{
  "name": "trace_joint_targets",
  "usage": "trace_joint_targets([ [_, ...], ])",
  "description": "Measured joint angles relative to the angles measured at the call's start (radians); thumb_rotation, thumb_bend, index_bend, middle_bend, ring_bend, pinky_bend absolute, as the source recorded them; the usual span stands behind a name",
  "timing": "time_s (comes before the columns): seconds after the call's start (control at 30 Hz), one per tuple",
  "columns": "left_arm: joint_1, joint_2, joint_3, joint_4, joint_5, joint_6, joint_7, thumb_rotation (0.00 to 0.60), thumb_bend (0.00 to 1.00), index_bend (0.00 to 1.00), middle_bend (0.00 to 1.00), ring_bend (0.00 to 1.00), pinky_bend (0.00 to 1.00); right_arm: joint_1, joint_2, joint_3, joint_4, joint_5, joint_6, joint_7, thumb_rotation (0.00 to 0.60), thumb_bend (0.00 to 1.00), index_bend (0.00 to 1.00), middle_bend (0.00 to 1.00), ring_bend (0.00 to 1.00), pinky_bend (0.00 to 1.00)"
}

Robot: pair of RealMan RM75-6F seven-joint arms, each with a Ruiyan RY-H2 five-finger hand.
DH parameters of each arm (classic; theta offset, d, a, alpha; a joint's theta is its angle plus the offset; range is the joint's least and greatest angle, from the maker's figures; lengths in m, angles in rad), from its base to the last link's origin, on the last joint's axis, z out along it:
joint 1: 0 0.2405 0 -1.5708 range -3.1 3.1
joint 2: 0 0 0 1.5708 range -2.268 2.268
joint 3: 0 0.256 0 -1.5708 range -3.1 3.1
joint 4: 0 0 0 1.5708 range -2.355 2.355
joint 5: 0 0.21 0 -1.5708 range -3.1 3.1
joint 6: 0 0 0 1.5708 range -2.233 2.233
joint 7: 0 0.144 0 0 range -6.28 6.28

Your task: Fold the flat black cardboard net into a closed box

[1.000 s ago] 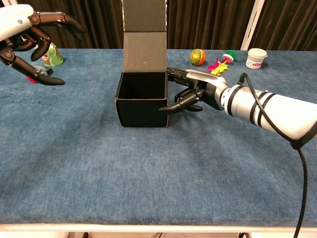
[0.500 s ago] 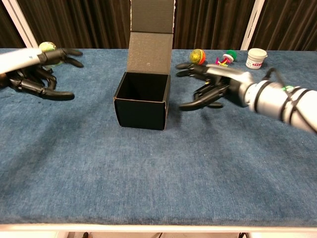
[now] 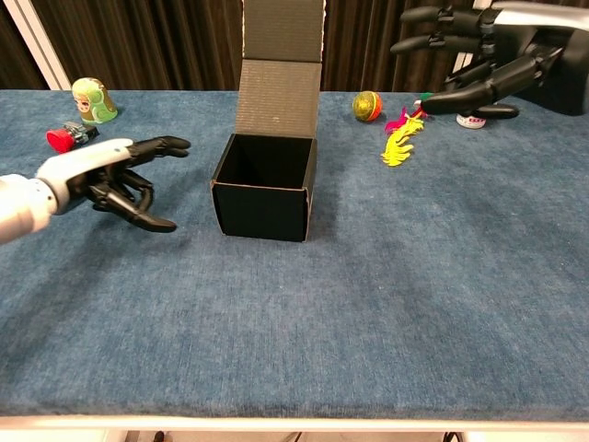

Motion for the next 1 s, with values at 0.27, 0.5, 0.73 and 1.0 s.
trace_joint_targets([
  [0.27,-0.023,-0.034,-0.011,0.038,0.033,-0.001,-0.099,0.6,0.04,0.0,0.02,0.67,0.98,-0.012,-0.009,-0.002,0.013,0.005,0.005,-0.013,0.6,0.05,0.0,0.13,0.69,1.0],
  [0.5,-0.062,-0.055,-0.025,0.076,0.054,-0.026,-0.174,0.6,0.04,0.0,0.03,0.67,0.98,-0.026,-0.01,-0.003,0.018,0.002,0.024,-0.016,0.6,0.05,0.0,0.14,0.69,1.0],
  [0.73,-0.1,-0.075,-0.019,0.119,0.079,-0.062,-0.254,0.6,0.04,0.0,0.05,0.67,0.98,-0.038,-0.017,-0.003,0.03,0.002,0.033,-0.006,0.6,0.05,0.0,0.14,0.69,1.0],
  [1.0,-0.125,-0.101,-0.02,0.15,0.085,-0.082,-0.344,0.6,0.03,0.16,0.16,0.68,0.98,-0.045,-0.032,-0.006,0.05,-0.003,0.041,-0.003,0.6,0.05,0.0,0.15,0.69,1.0],
])
